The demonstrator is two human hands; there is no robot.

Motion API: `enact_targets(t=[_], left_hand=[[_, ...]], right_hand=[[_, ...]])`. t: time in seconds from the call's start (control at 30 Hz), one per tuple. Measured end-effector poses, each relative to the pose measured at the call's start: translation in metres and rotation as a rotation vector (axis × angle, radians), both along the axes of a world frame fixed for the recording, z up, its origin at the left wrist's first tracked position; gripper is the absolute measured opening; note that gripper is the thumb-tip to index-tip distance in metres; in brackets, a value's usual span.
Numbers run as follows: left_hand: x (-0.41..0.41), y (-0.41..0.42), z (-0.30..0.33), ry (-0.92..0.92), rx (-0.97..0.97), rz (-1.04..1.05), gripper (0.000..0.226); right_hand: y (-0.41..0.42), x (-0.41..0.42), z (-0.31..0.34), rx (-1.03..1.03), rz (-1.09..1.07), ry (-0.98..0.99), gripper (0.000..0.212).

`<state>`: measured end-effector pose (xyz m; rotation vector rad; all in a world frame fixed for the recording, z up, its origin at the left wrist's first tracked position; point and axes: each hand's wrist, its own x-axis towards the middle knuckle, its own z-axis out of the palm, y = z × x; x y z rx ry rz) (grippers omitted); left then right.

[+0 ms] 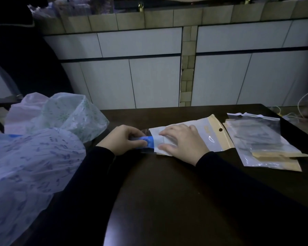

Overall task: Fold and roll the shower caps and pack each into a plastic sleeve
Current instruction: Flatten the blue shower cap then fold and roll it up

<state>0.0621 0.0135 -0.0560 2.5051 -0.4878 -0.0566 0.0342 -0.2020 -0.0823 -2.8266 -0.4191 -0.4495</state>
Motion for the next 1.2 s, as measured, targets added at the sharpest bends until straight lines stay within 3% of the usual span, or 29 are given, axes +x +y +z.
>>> enact_targets(t=[0.13,0.27,0.4,0.5,0.67,0.83,1.0,1.2], left_hand=[[0.005,-0.006,-0.005,0.022,-0.074,0.008,0.019],[0.008,0.001,-0.008,-0.133,-0.023,0.160,0.025],[0.008,0.017,-0.012,-0.042,0.024,0.307,0.028],[0.007,0.012,-0.012,-0.060,0.008,0.398,0.035],[0.004,-0.010,-0.016,-0.072,-0.082,0.364,0.023],[0.007,0.009,-0.014,-0.015,-0.240,0.430,0.018],[0.004,0.003,-0.014,-0.017,-0.201,0.485,0.010],[-0.002,-0.014,-0.015,0.029,-0.325,0.415,0.004]], right_hand=[[0.003,0.000,-0.001,0.025,-0.003,0.012,0.042],[0.002,-0.002,-0.002,0.086,-0.038,0.047,0.044],[0.005,-0.001,-0.002,0.131,-0.062,0.081,0.051],[0.005,-0.001,-0.005,0.115,-0.044,0.071,0.041],[0.004,0.000,-0.004,0.087,0.000,0.092,0.036],[-0.010,-0.002,0.003,0.125,0.049,0.255,0.036],[-0.007,-0.004,0.002,0.077,-0.004,0.158,0.039],[-0.009,-0.004,0.000,0.169,0.021,0.169,0.041]])
